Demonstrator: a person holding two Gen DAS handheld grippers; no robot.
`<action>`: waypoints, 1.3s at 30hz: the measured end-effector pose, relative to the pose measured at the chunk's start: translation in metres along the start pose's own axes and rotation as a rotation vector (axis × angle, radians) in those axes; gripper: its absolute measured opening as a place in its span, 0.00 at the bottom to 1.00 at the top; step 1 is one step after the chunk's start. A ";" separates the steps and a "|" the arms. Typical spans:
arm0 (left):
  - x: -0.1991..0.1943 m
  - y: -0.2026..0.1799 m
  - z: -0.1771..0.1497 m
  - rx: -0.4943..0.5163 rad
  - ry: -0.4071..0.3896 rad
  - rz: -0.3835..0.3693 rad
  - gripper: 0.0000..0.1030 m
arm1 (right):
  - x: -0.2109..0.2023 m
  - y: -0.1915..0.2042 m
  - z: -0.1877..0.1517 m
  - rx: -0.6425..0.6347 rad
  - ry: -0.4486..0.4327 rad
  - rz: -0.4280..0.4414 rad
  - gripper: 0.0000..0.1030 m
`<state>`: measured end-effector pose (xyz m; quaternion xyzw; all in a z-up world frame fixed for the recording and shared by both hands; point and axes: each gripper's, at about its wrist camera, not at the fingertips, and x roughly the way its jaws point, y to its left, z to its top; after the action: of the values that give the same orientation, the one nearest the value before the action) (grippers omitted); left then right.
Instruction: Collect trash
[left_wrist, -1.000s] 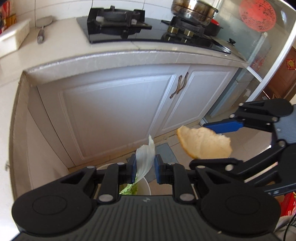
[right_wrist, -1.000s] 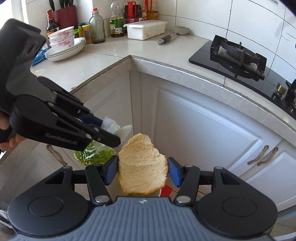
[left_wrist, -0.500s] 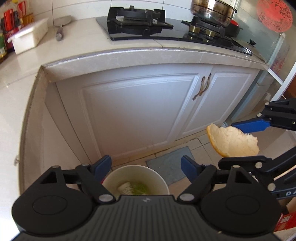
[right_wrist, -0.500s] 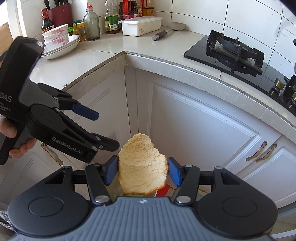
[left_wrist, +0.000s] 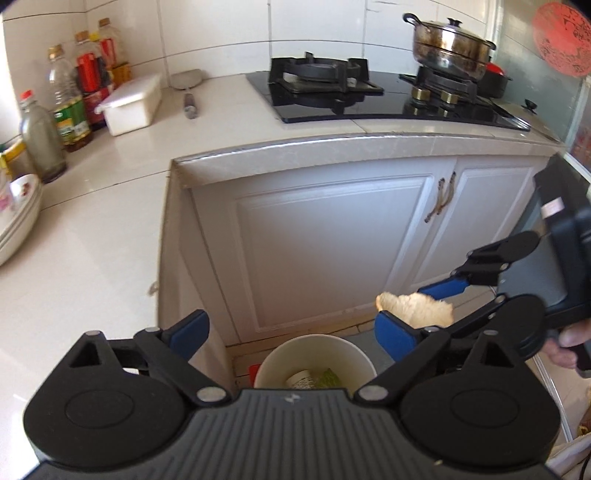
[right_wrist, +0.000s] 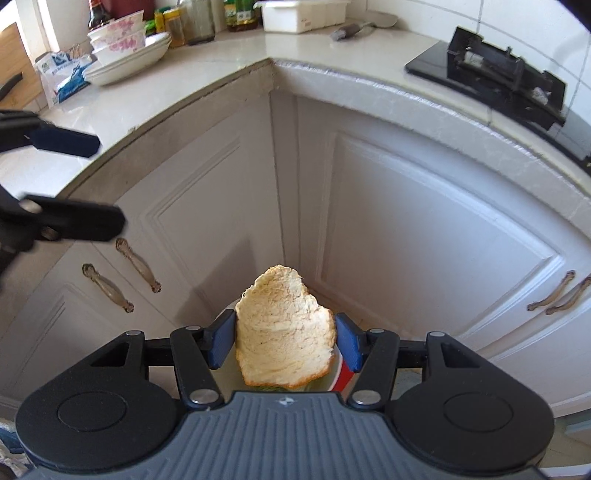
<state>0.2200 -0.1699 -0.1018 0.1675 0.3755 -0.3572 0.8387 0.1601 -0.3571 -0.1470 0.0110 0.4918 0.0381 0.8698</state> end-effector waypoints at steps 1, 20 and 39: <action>-0.004 0.002 -0.002 -0.006 -0.003 0.012 0.93 | 0.007 0.002 0.000 -0.006 0.009 0.005 0.61; -0.033 0.018 -0.027 -0.159 0.006 0.204 0.93 | 0.133 0.036 0.005 -0.098 0.166 0.124 0.61; -0.028 0.017 -0.030 -0.200 0.021 0.303 0.97 | 0.103 0.035 0.024 -0.133 0.190 0.033 1.00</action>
<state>0.2042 -0.1284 -0.1009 0.1418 0.3884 -0.1856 0.8914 0.2314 -0.3140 -0.2208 -0.0421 0.5682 0.0859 0.8173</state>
